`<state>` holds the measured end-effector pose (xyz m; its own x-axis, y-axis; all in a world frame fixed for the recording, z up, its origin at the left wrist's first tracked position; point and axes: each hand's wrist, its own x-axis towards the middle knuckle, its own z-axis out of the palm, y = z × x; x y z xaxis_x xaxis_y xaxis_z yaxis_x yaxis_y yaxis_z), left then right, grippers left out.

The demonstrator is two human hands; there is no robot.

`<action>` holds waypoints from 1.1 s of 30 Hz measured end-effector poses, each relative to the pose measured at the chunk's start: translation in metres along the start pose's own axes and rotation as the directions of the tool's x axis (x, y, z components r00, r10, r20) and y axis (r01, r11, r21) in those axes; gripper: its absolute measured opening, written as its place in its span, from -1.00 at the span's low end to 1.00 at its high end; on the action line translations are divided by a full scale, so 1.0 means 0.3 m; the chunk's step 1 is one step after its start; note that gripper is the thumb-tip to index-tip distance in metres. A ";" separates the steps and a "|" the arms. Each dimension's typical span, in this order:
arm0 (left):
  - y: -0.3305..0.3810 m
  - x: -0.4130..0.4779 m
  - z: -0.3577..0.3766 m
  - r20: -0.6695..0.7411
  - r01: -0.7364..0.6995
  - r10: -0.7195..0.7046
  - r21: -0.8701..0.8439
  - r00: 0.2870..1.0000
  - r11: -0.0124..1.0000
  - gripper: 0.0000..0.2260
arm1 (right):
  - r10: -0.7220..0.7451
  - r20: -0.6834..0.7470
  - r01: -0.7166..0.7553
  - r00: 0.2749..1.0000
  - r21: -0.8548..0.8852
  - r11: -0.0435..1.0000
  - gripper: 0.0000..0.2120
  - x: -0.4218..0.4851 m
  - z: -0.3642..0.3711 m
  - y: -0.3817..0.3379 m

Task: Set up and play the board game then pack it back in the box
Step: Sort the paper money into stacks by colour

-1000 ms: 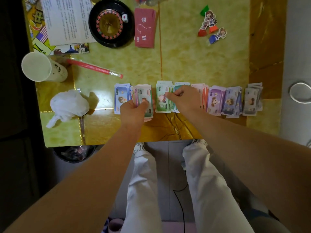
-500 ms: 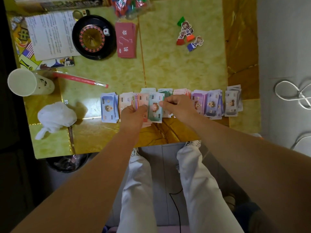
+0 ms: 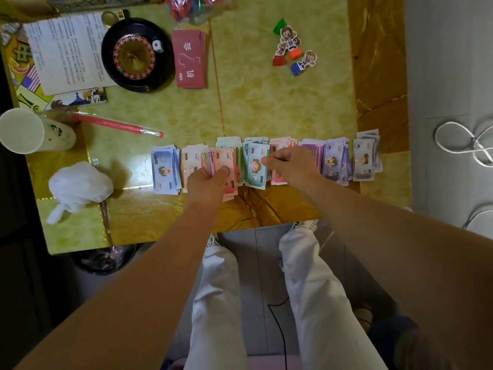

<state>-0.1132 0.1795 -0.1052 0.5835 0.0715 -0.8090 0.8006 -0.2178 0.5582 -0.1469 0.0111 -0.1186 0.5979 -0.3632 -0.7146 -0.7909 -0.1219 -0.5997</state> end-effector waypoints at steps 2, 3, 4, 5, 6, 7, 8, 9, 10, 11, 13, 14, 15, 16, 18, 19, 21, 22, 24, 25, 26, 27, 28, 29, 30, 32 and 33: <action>-0.003 0.006 -0.002 -0.005 0.004 -0.004 -0.001 1.000 1.000 -0.82 | 0.011 -0.010 -0.012 1.000 -0.016 1.000 -0.84 0.008 0.005 0.002; -0.003 0.009 -0.004 -0.011 0.005 -0.005 -0.004 1.000 1.000 -0.82 | 0.018 -0.013 -0.018 1.000 -0.018 1.000 -0.87 0.015 0.011 0.004; -0.003 0.011 -0.007 -0.016 0.004 -0.005 -0.007 1.000 1.000 -0.81 | 0.020 -0.021 -0.020 1.000 -0.021 1.000 -0.89 0.022 0.018 0.007; -0.003 0.012 -0.011 -0.019 0.005 -0.005 -0.009 1.000 1.000 -0.81 | 0.021 -0.035 -0.023 0.999 -0.034 0.999 -0.89 0.028 0.026 0.008; -0.003 0.013 -0.014 -0.020 0.003 -0.004 -0.010 1.000 1.000 -0.83 | 0.021 -0.055 -0.023 0.998 -0.051 0.998 -0.88 0.034 0.034 0.008; 0.000 0.013 -0.017 -0.019 0.000 0.000 -0.012 1.000 1.000 -0.86 | 0.019 -0.078 -0.024 0.997 -0.066 0.998 -0.86 0.041 0.044 0.007; 0.003 0.011 -0.018 -0.014 -0.004 0.003 -0.016 1.000 1.000 -0.89 | 0.016 -0.104 -0.024 0.994 -0.075 0.997 -0.85 0.046 0.050 0.006; 0.007 0.011 -0.019 -0.009 -0.007 0.007 -0.019 1.000 1.000 -0.90 | 0.011 -0.129 -0.021 0.992 -0.075 0.997 -0.84 0.050 0.056 0.002; 0.008 0.013 -0.018 -0.004 -0.010 0.010 -0.022 1.000 1.000 -0.91 | 0.005 -0.151 -0.016 0.989 -0.077 0.997 -0.83 0.052 0.060 0.000; 0.010 0.012 -0.018 -0.001 -0.011 0.011 -0.022 1.000 1.000 -0.91 | -0.002 -0.169 -0.012 0.986 -0.082 0.997 -0.82 0.051 0.062 -0.001; 0.015 0.009 -0.018 0.004 -0.010 0.010 -0.025 1.000 1.000 -0.90 | -0.014 -0.190 -0.002 0.982 -0.087 0.996 -0.81 0.044 0.063 0.000; 0.016 0.010 -0.015 0.013 -0.008 0.009 -0.035 1.000 0.999 -0.91 | -0.024 -0.195 0.009 0.980 -0.078 0.997 -0.81 0.039 0.060 -0.002; 0.017 0.007 -0.010 0.026 -0.006 0.007 -0.048 1.000 0.999 -0.93 | -0.034 -0.177 0.024 0.984 -0.057 0.998 -0.83 0.031 0.057 -0.006; 0.018 0.005 -0.003 0.041 -0.006 0.008 -0.057 0.999 0.998 -0.92 | -0.051 -0.131 0.047 0.990 -0.029 0.998 -0.84 0.024 0.053 -0.010; 0.021 -0.005 0.012 0.071 0.006 -0.001 -0.069 0.997 0.998 -0.90 | -0.090 0.042 0.088 0.995 0.037 0.995 -0.85 0.002 0.050 -0.019; 0.032 -0.017 0.033 0.095 0.010 -0.003 -0.074 0.995 0.997 -0.90 | -0.102 0.123 0.094 0.987 0.064 0.993 -0.86 -0.011 0.032 -0.024; 0.040 -0.030 0.052 0.139 0.017 -0.009 -0.062 0.990 0.998 -0.92 | -0.105 0.193 0.093 0.976 0.069 0.993 -0.87 -0.020 0.028 -0.015; 0.041 -0.032 0.055 0.150 0.028 -0.020 -0.053 0.989 0.998 -0.93 | -0.102 0.184 0.094 0.978 0.052 0.994 -0.90 -0.018 0.028 -0.007; 0.051 -0.041 0.079 0.145 0.061 -0.056 -0.032 0.988 0.998 -0.90 | -0.088 0.138 0.081 0.987 0.053 0.995 -0.94 -0.012 0.001 0.008; 0.055 -0.045 0.088 0.133 0.072 -0.068 -0.024 0.989 0.997 -0.87 | -0.071 0.114 0.064 0.991 0.066 0.996 -0.91 -0.009 -0.012 0.016; 0.053 -0.044 0.097 0.114 0.076 -0.074 -0.009 0.991 0.997 -0.84 | -0.048 0.084 0.043 0.995 0.062 0.997 -0.91 -0.007 -0.031 0.027; 0.053 -0.046 0.103 0.089 0.073 -0.074 0.010 0.993 0.997 -0.82 | -0.030 0.057 0.027 0.998 0.045 0.999 -0.91 -0.003 -0.048 0.038; 0.049 -0.046 0.109 0.068 0.071 -0.073 0.026 0.995 0.997 -0.82 | -0.012 0.031 0.012 0.999 0.007 1.000 -0.91 -0.003 -0.068 0.048; 0.044 -0.044 0.111 0.047 0.071 -0.072 0.035 0.996 0.997 -0.82 | -0.002 0.006 0.002 1.000 -0.034 0.999 -0.89 0.001 -0.083 0.059; 0.038 -0.042 0.114 0.036 0.070 -0.072 0.046 0.997 0.996 -0.84 | 0.010 -0.017 -0.011 1.000 -0.063 0.998 -0.87 0.003 -0.099 0.074; 0.031 -0.043 0.121 0.028 0.055 -0.057 0.063 0.998 0.997 -0.89 | 0.023 -0.045 -0.027 0.999 -0.077 0.997 -0.87 0.009 -0.115 0.094; 0.030 -0.047 0.124 0.028 0.042 -0.045 0.074 0.999 0.996 -0.92 | 0.022 -0.053 -0.026 0.998 -0.075 0.997 -0.89 0.009 -0.116 0.098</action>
<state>-0.1193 0.1405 -0.0958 0.5432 0.0537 -0.8379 0.8124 -0.2858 0.5083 -0.1729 -0.0256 -0.1256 0.5725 -0.4144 -0.7075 -0.8137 -0.1813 -0.5523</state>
